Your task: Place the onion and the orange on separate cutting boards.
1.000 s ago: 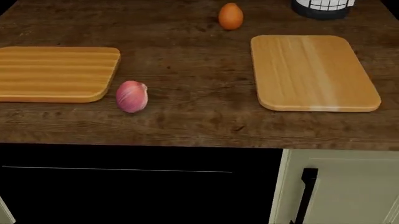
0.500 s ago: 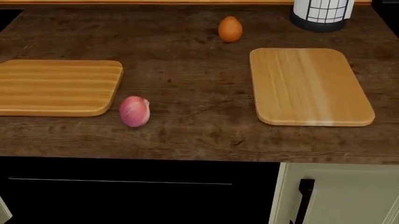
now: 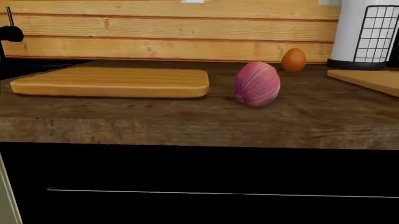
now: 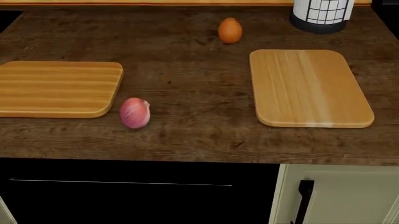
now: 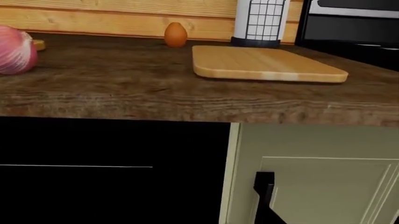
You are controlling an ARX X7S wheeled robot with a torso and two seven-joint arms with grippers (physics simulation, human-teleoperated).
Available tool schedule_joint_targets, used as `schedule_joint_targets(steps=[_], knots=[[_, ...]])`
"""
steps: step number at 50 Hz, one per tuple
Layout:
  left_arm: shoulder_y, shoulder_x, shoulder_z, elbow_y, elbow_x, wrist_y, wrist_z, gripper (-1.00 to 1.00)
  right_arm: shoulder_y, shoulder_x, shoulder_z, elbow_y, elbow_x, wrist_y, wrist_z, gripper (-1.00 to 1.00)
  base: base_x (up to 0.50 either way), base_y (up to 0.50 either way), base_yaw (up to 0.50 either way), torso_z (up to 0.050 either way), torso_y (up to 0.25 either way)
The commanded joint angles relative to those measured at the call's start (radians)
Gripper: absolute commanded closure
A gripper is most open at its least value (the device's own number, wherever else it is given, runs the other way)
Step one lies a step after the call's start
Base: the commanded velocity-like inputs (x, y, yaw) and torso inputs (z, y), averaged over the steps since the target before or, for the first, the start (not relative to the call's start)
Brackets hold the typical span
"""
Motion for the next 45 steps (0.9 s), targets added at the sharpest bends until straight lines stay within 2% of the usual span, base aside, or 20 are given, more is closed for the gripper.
schedule_joint_targets(steps=[1,16,18,19,20,21,26,28,30,31,32,33,35,36,38,40,45], knots=[[0.051,0.125,-0.218,0.082,0.183,-0.082,0.178,-1.0,-0.015,-0.135,0.154,0.0,-0.145,0.003,-0.158,-1.0,0.0,0.0,0.0,0.0,0.0],[0.045,0.097,-0.179,0.067,0.181,-0.073,0.13,-1.0,-0.016,-0.096,0.115,-0.009,-0.094,0.01,-0.114,-1.0,0.0,0.0,0.0,0.0,0.0],[0.035,0.095,-0.186,0.098,0.168,-0.156,0.123,-1.0,-0.008,-0.093,0.15,-0.059,-0.027,0.067,-0.125,-1.0,0.0,0.0,0.0,0.0,0.0],[0.038,0.087,-0.191,0.147,0.181,-0.176,0.107,-1.0,-0.009,-0.07,0.136,-0.088,-0.093,0.057,-0.093,-1.0,0.0,0.0,0.0,0.0,0.0],[0.041,0.09,-0.203,0.171,0.168,-0.193,0.1,-1.0,-0.009,-0.069,0.144,-0.104,-0.082,0.078,-0.09,-1.0,0.0,0.0,0.0,0.0,0.0],[0.051,0.082,-0.212,0.251,0.15,-0.269,0.105,-1.0,-0.006,-0.065,0.172,-0.173,-0.035,0.153,-0.099,-1.0,0.0,0.0,0.0,0.0,0.0],[0.041,0.05,-0.265,0.672,0.079,-0.604,0.091,-1.0,0.03,-0.009,0.193,-0.555,-0.034,0.466,-0.07,-1.0,0.0,0.0,0.0,0.0,0.0],[-0.05,0.015,-0.302,0.903,0.021,-0.884,0.086,-1.0,0.081,0.02,0.213,-0.734,-0.01,0.652,-0.073,-1.0,0.0,0.0,0.0,0.0,0.0],[-0.16,-0.001,-0.398,1.044,-0.067,-1.153,0.11,-1.0,0.147,0.033,0.273,-0.865,0.052,0.826,-0.091,-1.0,0.0,0.0,0.0,0.0,0.0],[-0.198,-0.044,-0.419,1.098,-0.094,-1.222,0.131,-1.0,0.202,0.054,0.308,-0.943,0.083,0.941,-0.104,-1.0,0.0,0.0,0.0,0.0,0.0],[-0.207,-0.082,-0.428,1.103,-0.14,-1.227,0.111,-1.0,0.229,0.076,0.315,-0.978,0.092,0.995,-0.11,-1.0,0.0,0.0,0.0,0.0,0.0],[-0.227,-0.165,-0.46,1.104,-0.283,-1.233,0.024,-1.0,0.289,0.116,0.366,-1.016,0.186,1.086,-0.087,-1.0,0.0,0.0,0.0,0.0,0.0],[-0.29,-0.325,-0.569,1.103,-0.583,-1.278,-0.184,-1.0,0.4,0.313,0.518,-1.016,0.486,1.179,0.183,-1.0,0.0,0.0,0.0,0.0,0.0],[-0.316,-0.367,-0.589,1.103,-0.733,-1.292,-0.231,-1.0,0.434,0.361,0.572,-1.015,0.636,1.211,0.307,-1.0,0.0,0.0,0.0,0.0,0.0],[-0.428,-0.432,-0.685,1.062,-0.903,-1.375,-0.256,-1.0,0.515,0.447,0.738,-0.979,0.936,1.298,0.426,-1.0,0.0,0.0,0.0,0.0,0.0],[-0.506,-0.489,-0.706,0.986,-0.936,-1.397,-0.241,-1.0,0.522,0.534,0.805,-0.946,1.236,1.302,0.409,-1.0,0.0,0.0,0.0,0.0,0.0],[-0.593,-0.575,-0.712,0.915,-0.968,-1.41,-0.204,-1.0,0.507,0.667,0.923,-0.866,1.411,1.307,0.415,-1.0,0.0,0.0,0.0,0.0,0.0]])
